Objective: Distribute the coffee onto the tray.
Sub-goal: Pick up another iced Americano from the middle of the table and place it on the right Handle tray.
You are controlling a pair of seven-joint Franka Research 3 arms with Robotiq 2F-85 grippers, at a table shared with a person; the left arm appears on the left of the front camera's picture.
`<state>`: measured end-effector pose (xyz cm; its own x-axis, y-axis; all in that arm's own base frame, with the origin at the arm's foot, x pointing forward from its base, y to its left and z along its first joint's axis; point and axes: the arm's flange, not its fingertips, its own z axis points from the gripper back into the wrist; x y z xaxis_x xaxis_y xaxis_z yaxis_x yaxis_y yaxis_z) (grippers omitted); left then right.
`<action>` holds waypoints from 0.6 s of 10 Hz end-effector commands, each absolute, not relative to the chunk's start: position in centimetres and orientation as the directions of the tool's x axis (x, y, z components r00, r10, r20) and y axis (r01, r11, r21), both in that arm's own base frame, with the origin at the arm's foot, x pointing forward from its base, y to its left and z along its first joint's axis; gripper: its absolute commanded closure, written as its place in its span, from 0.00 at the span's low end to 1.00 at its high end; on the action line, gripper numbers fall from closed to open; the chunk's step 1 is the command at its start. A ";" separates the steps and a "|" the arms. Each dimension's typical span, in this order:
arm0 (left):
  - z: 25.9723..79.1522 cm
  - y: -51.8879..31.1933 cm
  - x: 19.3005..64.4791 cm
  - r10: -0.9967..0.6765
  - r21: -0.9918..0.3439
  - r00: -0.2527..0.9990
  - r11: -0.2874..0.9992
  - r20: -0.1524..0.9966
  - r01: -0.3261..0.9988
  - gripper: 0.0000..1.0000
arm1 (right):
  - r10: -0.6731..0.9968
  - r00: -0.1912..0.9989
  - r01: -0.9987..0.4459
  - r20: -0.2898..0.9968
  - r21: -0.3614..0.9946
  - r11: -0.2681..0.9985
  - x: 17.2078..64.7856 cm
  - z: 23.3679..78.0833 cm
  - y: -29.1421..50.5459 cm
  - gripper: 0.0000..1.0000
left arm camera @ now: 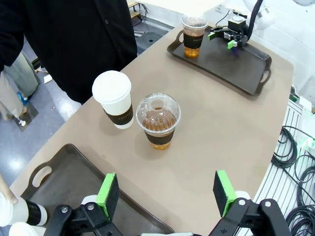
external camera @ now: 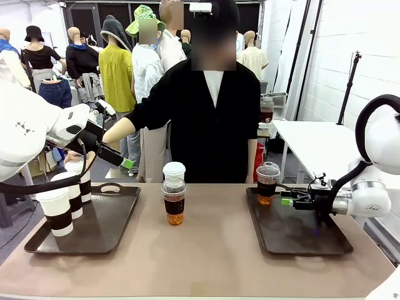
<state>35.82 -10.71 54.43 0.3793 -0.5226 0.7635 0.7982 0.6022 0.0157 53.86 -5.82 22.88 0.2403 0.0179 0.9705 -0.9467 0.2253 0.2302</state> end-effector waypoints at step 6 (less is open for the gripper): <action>54.4 -10.5 35.8 -0.521 0.008 0.383 0.600 0.763 0.800 0.00 | 0.076 0.178 -0.977 0.981 0.167 0.131 49.9 24.2 0.5 0.00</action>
<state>35.82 -10.71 54.43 0.3794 -0.5227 0.7635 0.7982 0.6022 0.0157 50.59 -0.68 24.35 0.2111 0.0620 0.9755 -0.9717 0.1216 0.2025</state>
